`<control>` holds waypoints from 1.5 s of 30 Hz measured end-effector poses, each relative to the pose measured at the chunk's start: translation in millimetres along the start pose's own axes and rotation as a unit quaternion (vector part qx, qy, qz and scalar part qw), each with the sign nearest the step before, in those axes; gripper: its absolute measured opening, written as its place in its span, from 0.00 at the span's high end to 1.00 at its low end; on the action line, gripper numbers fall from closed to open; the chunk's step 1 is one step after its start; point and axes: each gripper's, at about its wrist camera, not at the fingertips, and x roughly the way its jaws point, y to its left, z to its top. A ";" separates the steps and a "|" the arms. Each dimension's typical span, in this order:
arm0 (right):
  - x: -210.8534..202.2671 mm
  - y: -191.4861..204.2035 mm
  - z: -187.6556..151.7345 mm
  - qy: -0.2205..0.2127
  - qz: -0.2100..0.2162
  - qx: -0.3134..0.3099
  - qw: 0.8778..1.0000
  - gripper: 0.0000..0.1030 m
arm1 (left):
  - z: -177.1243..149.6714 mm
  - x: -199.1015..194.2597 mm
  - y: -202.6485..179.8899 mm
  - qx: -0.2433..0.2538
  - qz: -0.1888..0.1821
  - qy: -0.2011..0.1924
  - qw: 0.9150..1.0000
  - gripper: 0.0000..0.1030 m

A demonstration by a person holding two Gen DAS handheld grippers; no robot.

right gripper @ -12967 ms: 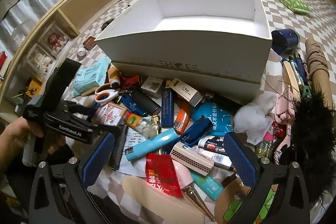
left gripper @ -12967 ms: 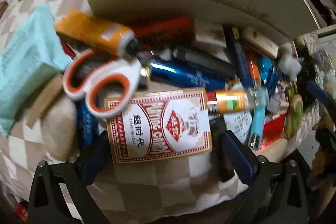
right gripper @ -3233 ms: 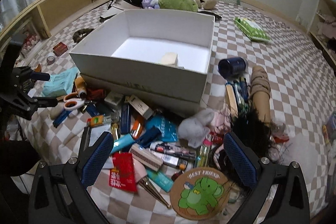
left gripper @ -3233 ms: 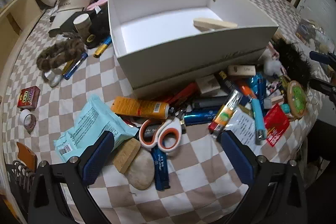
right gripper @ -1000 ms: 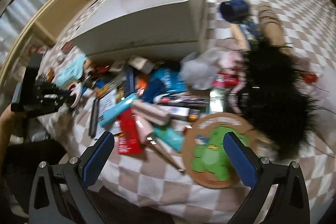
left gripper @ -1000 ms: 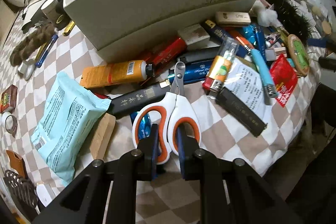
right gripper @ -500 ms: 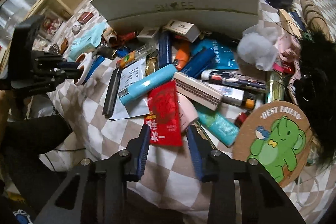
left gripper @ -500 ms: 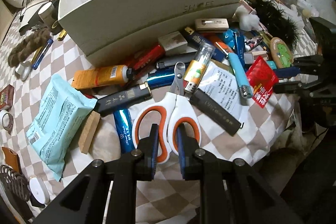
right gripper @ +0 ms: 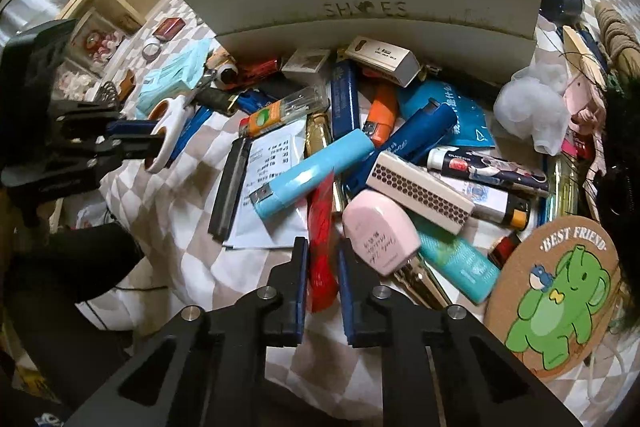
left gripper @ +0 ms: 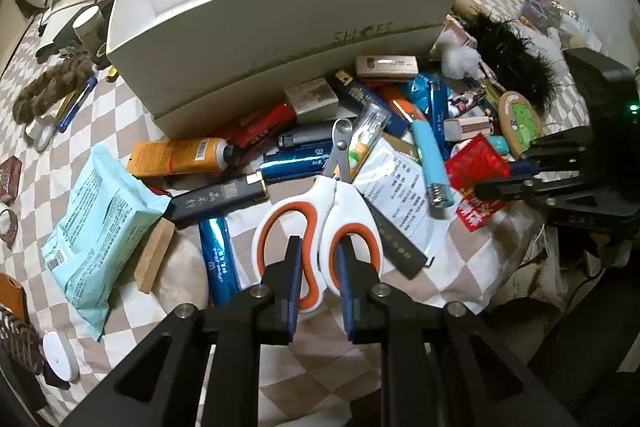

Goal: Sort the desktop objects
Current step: 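Lower the left tool onto the orange-handled scissors while the right tool reaches the red snack packet, then lift the scissors with the left tool while the right tool carries the red packet to the shoebox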

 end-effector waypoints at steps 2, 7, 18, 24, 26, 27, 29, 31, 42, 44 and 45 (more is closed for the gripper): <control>-2.3 2.0 1.7 -0.003 0.001 0.001 1.000 0.91 | 1.1 -2.5 -1.1 -0.003 -0.002 -0.004 1.000 0.83; -22.4 5.1 8.5 -0.025 0.005 0.005 1.000 0.93 | 7.9 -9.7 -2.8 -0.006 -0.008 -0.014 1.000 0.83; -94.9 1.1 47.7 -0.124 0.027 0.035 0.991 0.93 | 37.4 -39.0 -11.8 -0.007 -0.012 -0.063 0.998 0.83; -123.5 3.1 78.5 -0.179 0.040 0.042 0.982 0.93 | 54.6 -51.4 -11.4 -0.016 -0.012 -0.091 0.996 0.83; -127.6 3.3 87.5 -0.187 0.041 0.045 0.980 0.93 | 60.5 -54.5 -10.6 -0.018 -0.010 -0.100 0.995 0.83; -129.0 3.0 91.5 -0.192 0.041 0.046 0.980 0.93 | 63.4 -55.9 -9.9 -0.020 -0.008 -0.105 0.994 0.83; -130.4 1.9 99.8 -0.200 0.042 0.051 0.978 0.93 | 69.1 -58.3 -7.7 -0.024 -0.003 -0.114 0.993 0.83; -129.6 0.5 107.4 -0.207 0.044 0.056 0.976 0.93 | 75.5 -59.6 -4.5 -0.028 0.005 -0.123 0.992 0.83; -108.2 -9.4 143.0 -0.223 -0.002 0.058 0.973 0.93 | 113.3 -48.8 22.2 -0.080 0.040 -0.166 0.982 0.83; -98.8 -15.7 149.1 -0.217 -0.010 0.063 0.974 0.93 | 120.8 -43.0 26.7 -0.090 0.042 -0.168 0.981 0.83; -94.1 -18.9 152.2 -0.215 -0.014 0.066 0.974 0.93 | 124.6 -40.1 28.9 -0.095 0.043 -0.169 0.980 0.83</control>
